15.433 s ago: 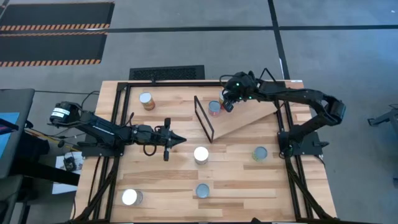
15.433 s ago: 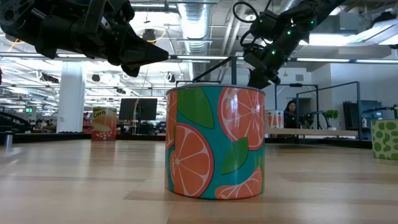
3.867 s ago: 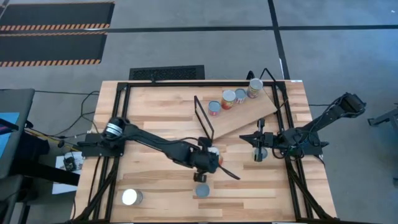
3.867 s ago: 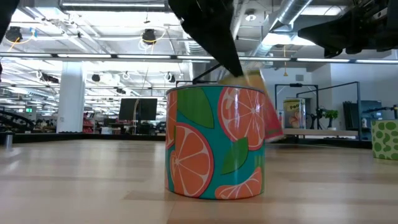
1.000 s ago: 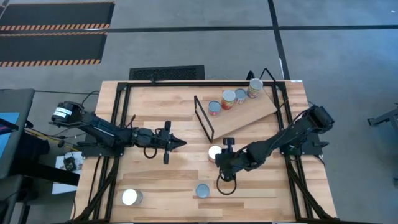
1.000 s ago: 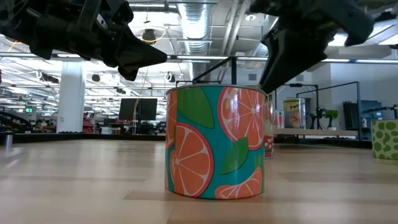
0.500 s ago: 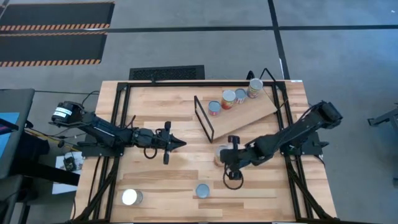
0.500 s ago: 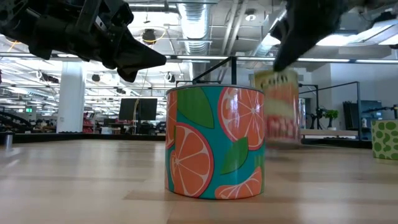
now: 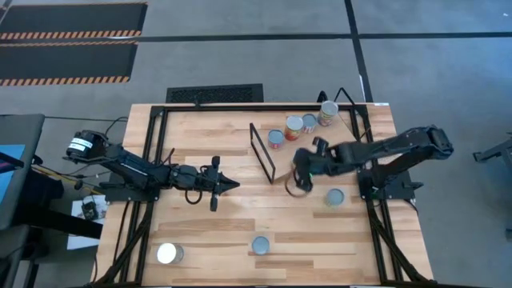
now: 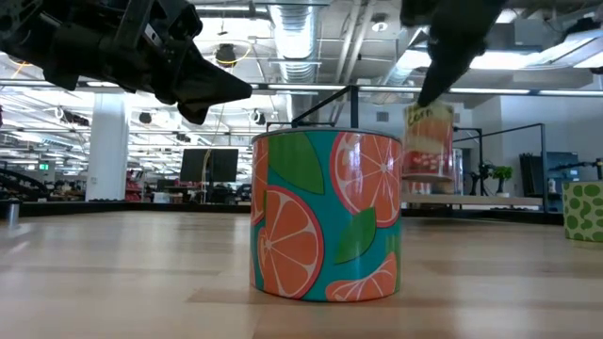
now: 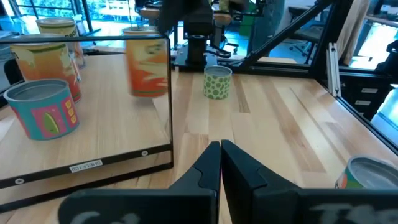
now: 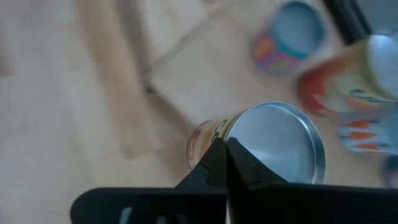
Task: Pick and place cans onto a shelf
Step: Put the canned corn on the shelf
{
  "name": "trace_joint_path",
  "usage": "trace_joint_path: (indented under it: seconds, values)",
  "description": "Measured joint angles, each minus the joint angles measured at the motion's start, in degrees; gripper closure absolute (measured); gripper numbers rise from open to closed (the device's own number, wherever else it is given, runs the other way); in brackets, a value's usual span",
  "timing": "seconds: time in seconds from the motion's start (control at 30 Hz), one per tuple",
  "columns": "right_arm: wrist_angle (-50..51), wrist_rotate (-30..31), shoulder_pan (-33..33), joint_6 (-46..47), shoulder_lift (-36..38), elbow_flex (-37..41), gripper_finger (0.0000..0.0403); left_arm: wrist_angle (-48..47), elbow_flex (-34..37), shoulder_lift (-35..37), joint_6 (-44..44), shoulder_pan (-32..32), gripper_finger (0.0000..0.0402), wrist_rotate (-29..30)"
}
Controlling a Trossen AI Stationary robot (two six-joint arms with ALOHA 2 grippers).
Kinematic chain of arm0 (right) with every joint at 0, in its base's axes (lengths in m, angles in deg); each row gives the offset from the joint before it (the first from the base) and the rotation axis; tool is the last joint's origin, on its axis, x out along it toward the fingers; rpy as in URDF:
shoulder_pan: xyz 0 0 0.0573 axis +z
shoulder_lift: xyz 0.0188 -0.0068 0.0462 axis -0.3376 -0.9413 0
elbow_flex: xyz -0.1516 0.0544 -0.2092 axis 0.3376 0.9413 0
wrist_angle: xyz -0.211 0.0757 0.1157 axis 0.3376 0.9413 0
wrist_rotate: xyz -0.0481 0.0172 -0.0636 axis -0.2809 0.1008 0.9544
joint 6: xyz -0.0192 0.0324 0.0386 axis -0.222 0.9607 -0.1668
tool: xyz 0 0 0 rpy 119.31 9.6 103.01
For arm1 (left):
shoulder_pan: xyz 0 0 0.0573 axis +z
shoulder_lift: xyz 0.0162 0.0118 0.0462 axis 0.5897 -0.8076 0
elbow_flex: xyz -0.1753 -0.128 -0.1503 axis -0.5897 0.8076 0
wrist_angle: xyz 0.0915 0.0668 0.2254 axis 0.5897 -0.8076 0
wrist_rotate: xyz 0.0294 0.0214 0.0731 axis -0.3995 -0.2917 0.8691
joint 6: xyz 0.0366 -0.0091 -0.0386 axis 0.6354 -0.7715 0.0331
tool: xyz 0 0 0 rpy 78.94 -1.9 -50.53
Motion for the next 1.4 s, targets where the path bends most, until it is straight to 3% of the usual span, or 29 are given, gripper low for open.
trace_joint_path:
  seconds: [0.17,0.4,0.87,1.4]
  values:
    - [-0.7,-1.6,-8.2,-4.9,-1.1,-0.1,0.0397,0.0,0.0,0.0,0.0,0.0,0.0401,0.0]
    - [-0.2,-3.4,-13.4,-8.5,-1.8,0.0,0.0397,0.1,0.0,0.0,0.0,0.0,0.0401,0.0]
    - [-0.4,-3.6,-16.6,-10.2,-3.7,-0.1,0.0392,0.0,0.0,0.0,0.0,0.0,0.0401,0.0]
    - [-0.3,-1.1,-17.1,-10.1,-3.7,0.0,0.0333,0.2,0.0,0.0,-0.4,0.0,0.0401,0.0]
